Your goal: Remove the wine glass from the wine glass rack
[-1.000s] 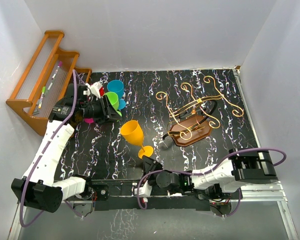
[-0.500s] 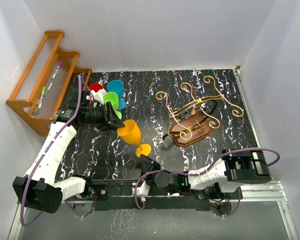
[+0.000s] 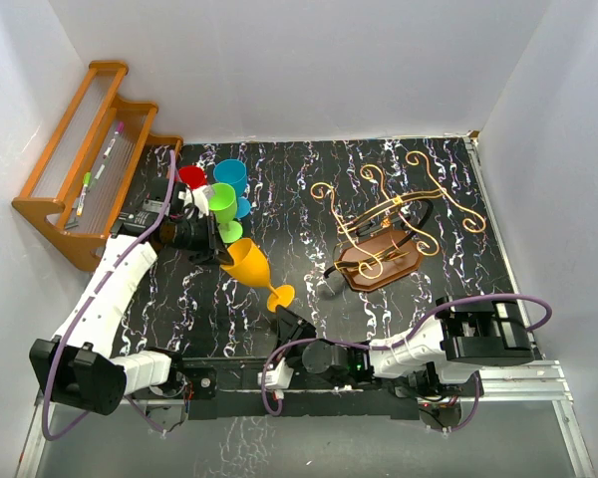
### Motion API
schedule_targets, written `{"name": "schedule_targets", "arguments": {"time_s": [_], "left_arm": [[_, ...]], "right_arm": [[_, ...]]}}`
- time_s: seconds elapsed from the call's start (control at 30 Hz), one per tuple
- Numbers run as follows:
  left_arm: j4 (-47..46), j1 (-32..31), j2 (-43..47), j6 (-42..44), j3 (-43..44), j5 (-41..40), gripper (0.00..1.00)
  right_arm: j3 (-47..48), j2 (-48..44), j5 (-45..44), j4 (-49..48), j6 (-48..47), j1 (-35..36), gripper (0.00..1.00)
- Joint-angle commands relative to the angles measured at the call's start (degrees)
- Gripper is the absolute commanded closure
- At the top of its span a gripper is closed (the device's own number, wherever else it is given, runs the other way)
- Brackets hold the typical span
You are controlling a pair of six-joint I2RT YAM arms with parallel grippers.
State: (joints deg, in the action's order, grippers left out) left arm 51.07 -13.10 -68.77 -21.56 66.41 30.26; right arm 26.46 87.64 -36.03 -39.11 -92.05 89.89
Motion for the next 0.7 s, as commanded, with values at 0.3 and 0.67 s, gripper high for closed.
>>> {"name": "schedule_targets", "arguments": {"time_s": [0.3,0.67], "left_arm": [[1.89,-0.27,2.41,2.18,6.60,-37.58,1.00],[-8.81,2.77,-6.27,3.88,3.93,-51.59,1.00]], "right_arm": [[2.93,-1.86,-1.26,9.22,11.36,0.20,0.55],[6.38,0.13,-6.58,12.56,17.73,0.20,0.55]]}}
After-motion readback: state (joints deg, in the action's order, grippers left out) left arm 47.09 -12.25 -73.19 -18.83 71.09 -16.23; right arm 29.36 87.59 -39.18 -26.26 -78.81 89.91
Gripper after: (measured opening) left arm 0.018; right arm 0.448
